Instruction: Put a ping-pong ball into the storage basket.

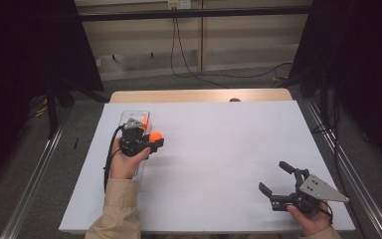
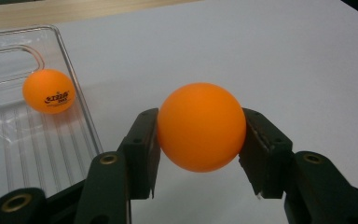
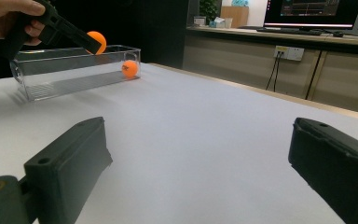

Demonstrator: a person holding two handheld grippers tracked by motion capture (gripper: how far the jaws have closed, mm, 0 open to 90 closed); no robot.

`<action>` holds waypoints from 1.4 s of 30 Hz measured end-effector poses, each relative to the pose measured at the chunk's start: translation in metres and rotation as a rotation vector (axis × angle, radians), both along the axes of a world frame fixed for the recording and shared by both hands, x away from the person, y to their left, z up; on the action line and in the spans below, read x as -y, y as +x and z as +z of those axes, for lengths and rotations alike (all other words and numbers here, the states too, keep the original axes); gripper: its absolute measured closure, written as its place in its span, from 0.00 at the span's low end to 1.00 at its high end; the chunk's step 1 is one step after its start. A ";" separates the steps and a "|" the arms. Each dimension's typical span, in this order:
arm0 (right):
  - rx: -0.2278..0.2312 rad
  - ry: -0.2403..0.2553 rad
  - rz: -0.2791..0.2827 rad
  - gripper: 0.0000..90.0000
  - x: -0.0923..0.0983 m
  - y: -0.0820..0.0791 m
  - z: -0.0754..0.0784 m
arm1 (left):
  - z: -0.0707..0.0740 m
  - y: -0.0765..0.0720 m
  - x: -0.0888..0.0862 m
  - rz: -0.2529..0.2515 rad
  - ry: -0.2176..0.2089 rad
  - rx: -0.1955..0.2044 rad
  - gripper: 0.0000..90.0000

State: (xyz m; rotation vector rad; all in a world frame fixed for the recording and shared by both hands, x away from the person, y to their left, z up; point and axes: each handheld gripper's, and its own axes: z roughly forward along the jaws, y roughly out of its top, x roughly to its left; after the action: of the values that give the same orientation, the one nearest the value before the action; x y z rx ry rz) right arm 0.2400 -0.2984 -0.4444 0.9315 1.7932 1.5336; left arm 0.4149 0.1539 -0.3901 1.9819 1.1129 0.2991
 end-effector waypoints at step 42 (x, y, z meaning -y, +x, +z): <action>0.001 0.002 -0.001 0.04 0.000 0.000 0.000 | 0.004 -0.001 -0.022 0.063 0.015 0.027 0.56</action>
State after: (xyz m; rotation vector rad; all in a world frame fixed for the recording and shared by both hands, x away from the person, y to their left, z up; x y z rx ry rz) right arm 0.2399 -0.2982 -0.4441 0.9315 1.7906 1.5356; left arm 0.4136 0.1761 -0.3862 1.9532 1.1603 0.3665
